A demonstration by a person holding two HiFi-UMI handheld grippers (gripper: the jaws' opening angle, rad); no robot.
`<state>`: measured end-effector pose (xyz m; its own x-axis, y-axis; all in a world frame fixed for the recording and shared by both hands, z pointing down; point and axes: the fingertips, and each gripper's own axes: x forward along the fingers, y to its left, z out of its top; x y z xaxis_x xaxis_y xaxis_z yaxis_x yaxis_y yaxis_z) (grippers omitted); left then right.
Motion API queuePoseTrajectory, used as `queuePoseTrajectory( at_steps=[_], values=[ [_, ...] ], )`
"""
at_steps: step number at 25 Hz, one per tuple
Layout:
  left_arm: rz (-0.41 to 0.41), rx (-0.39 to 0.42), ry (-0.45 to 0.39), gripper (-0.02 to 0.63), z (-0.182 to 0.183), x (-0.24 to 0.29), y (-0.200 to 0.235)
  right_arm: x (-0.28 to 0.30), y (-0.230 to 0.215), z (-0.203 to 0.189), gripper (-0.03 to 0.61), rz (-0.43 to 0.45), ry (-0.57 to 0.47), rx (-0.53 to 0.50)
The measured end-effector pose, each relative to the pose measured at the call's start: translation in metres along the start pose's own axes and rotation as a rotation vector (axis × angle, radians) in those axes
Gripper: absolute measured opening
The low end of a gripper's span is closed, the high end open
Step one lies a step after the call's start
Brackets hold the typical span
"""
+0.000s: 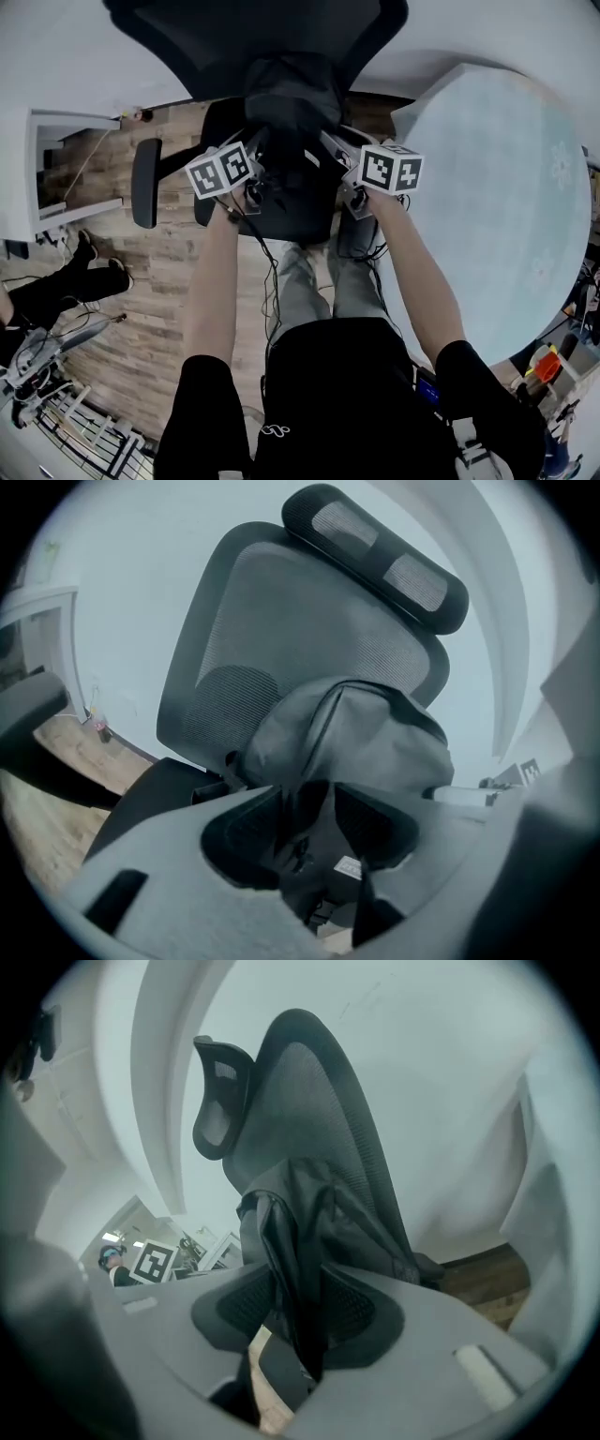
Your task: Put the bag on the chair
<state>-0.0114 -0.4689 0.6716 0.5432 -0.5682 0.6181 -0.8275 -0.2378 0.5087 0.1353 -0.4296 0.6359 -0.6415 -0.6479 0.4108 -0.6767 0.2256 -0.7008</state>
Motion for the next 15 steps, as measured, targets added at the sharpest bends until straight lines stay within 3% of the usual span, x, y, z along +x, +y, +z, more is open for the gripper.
queuePoseTrajectory(
  at_steps=[2, 6, 9, 13, 15],
  values=[
    [0.014, 0.047, 0.008, 0.203, -0.005, -0.019, -0.005, -0.016, 0.009, 0.007, 0.183, -0.012, -0.034, -0.033],
    [0.04, 0.248, -0.053, 0.208, 0.01, -0.063, -0.03, -0.039, 0.046, 0.04, 0.179, -0.011, -0.139, -0.112],
    [-0.004, 0.3, -0.146, 0.181, 0.033, -0.098, -0.057, -0.052, 0.087, 0.063, 0.147, -0.027, -0.212, -0.213],
    [-0.018, 0.381, -0.281, 0.064, 0.064, -0.156, -0.086, -0.072, 0.154, 0.084, 0.016, -0.014, -0.325, -0.333],
    [0.003, 0.444, -0.345, 0.002, 0.072, -0.187, -0.098, -0.083, 0.181, 0.088, 0.008, -0.005, -0.366, -0.378]
  ],
)
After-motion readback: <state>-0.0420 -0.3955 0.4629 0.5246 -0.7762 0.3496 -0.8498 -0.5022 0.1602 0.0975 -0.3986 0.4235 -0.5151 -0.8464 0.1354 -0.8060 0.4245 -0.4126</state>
